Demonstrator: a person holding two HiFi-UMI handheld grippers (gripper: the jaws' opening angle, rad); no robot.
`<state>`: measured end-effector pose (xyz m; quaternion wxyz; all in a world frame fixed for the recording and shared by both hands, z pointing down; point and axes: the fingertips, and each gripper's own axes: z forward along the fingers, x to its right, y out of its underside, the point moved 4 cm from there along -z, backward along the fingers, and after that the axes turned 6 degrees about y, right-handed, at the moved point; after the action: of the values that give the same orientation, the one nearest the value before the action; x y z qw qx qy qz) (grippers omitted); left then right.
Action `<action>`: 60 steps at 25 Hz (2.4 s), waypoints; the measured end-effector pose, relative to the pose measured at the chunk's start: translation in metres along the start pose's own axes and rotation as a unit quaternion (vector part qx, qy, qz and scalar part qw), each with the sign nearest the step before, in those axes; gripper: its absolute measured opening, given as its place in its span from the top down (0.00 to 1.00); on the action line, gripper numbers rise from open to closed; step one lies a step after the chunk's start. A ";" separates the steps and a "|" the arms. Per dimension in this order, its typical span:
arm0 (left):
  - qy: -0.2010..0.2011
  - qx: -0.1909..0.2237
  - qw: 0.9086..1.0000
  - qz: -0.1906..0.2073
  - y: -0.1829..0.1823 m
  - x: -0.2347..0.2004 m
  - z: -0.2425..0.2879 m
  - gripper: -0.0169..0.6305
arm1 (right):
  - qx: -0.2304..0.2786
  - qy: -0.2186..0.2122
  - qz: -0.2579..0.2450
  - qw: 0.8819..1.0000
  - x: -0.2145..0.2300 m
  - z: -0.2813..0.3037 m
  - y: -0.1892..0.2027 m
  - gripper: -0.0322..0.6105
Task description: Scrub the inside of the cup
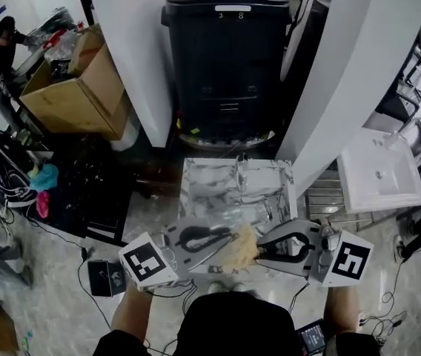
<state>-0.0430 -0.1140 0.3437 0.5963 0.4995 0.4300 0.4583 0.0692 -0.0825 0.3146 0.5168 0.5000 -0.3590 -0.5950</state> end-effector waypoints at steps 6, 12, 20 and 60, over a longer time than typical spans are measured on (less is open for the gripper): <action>0.060 -0.027 0.998 -0.001 0.017 0.025 0.016 0.93 | -0.030 0.006 -0.035 0.999 0.018 0.001 0.001 0.85; 0.154 -0.034 0.985 0.076 0.017 0.061 0.014 0.93 | -0.019 0.012 -0.011 1.000 0.035 0.005 0.003 0.85; 0.121 0.128 0.984 -0.029 -0.009 0.052 -0.019 0.93 | -0.037 0.000 0.044 0.998 0.038 0.007 0.046 0.85; 0.054 0.074 0.995 0.027 -0.019 0.025 -0.023 0.93 | 0.006 0.033 0.030 0.999 -0.012 -0.027 0.015 0.88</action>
<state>-0.0580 -0.0860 0.3209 0.5213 0.5280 0.4806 0.4674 0.0983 -0.0712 0.3252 0.5434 0.5115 -0.3601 -0.5598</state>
